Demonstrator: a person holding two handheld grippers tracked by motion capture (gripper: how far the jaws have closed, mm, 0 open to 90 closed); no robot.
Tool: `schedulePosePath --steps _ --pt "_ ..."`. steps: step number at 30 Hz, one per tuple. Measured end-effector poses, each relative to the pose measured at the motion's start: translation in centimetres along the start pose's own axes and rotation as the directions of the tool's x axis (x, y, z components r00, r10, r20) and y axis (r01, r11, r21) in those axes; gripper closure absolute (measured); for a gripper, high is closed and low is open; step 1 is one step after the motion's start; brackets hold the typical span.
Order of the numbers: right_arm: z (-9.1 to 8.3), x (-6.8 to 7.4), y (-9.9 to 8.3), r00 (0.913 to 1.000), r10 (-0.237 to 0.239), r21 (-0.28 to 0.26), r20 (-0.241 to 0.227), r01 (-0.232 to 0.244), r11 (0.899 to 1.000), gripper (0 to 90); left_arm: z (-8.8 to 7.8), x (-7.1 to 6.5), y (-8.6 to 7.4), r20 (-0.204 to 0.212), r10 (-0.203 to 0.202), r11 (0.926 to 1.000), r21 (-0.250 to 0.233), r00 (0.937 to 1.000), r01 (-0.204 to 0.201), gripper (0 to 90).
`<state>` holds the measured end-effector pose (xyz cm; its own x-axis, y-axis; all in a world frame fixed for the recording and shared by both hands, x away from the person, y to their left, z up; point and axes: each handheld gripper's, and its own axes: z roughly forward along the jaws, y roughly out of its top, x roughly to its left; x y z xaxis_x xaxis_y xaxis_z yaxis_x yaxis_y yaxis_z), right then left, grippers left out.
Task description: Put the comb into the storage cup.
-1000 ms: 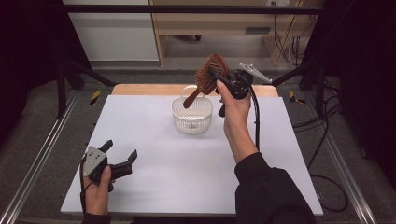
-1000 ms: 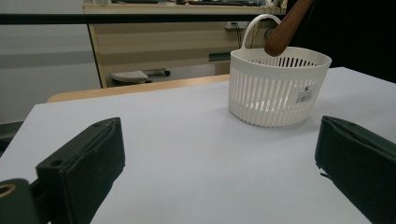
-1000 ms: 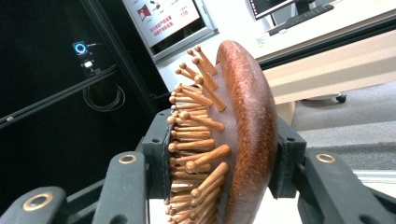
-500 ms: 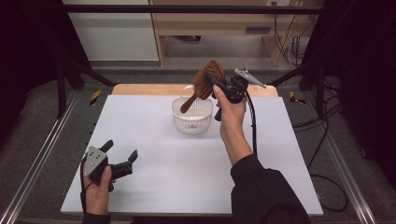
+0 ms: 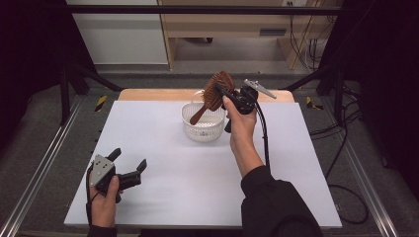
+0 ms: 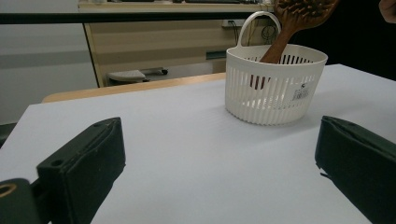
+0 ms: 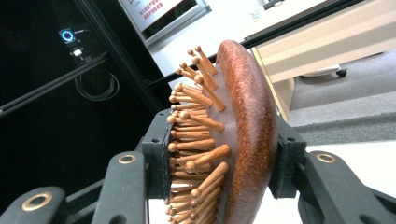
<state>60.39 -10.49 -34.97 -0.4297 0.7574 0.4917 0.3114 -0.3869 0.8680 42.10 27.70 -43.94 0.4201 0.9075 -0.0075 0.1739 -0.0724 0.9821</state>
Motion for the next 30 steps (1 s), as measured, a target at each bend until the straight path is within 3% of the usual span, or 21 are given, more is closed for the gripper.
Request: schedulePosePath --steps 30 --pt "0.4 -0.5 -1.1 0.9999 0.011 0.013 0.005 -0.012 1.0 51.7 0.0 0.0 0.0 0.003 0.006 1.0 -0.001 1.0 -0.006 1.6"
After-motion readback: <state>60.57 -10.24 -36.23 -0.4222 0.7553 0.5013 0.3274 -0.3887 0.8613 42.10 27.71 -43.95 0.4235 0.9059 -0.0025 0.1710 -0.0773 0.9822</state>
